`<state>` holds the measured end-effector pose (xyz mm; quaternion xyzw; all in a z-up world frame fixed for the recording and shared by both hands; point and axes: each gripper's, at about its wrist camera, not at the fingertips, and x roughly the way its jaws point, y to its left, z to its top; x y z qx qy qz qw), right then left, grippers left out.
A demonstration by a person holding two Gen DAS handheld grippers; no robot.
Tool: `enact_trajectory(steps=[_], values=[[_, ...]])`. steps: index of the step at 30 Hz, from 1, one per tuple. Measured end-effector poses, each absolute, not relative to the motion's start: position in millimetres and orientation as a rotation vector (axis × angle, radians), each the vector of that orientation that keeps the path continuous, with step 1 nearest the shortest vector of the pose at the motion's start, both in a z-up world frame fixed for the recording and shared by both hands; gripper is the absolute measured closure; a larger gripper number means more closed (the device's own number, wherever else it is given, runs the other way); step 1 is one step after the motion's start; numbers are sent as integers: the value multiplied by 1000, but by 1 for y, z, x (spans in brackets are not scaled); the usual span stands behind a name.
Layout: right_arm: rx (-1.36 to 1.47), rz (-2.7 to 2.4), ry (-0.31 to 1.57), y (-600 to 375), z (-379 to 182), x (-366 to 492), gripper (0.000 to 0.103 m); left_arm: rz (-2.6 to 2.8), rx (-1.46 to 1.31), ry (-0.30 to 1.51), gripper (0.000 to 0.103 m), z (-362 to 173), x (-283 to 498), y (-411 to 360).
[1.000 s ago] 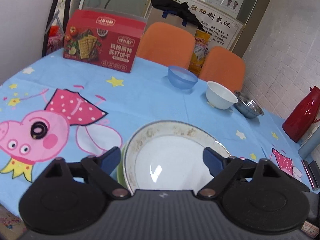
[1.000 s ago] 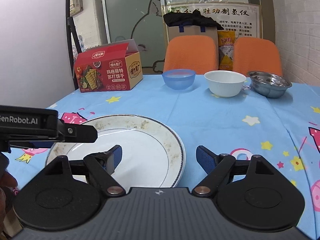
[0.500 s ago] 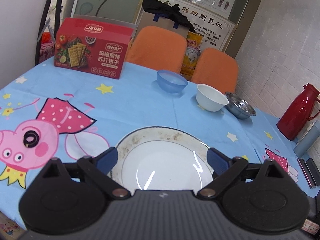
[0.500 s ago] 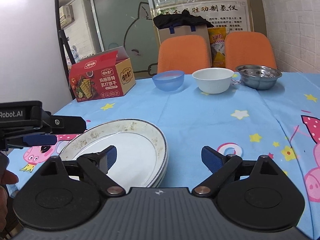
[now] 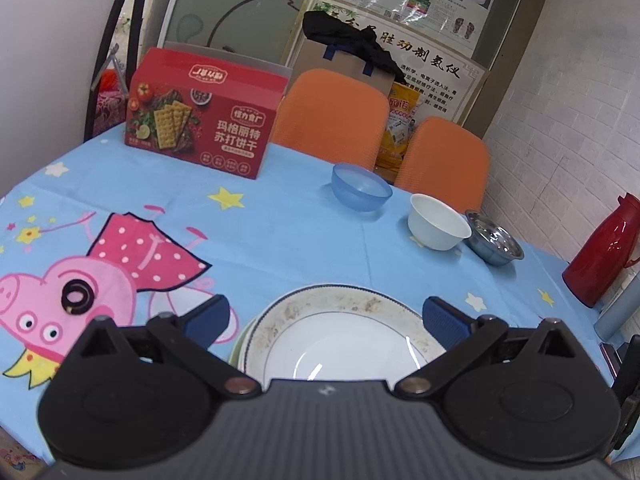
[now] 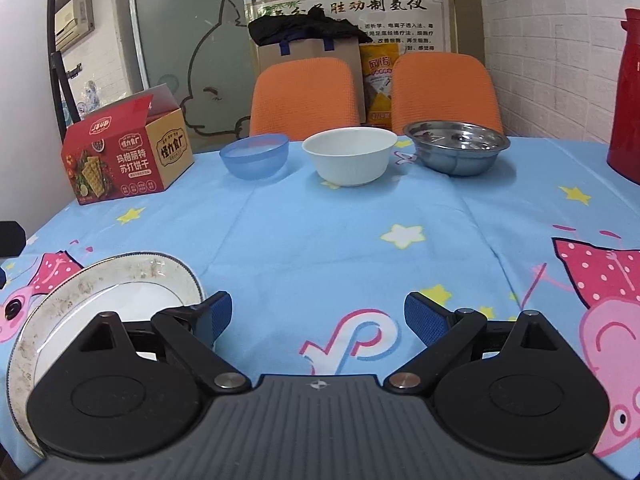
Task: Organize plates and bowls
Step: 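Move the left tool toward the steel bowl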
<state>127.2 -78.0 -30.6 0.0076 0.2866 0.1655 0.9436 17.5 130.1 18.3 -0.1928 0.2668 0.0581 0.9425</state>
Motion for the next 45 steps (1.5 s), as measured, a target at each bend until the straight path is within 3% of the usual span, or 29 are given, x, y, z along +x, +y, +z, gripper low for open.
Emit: enact_trajectory(steps=[35,45], values=[[84,261,517,-141,-3,71,0,-70,-365,536,1,44,2,57],[149,212,559,-176,-16,84,0,-120,-308,587,1,47,36,25]])
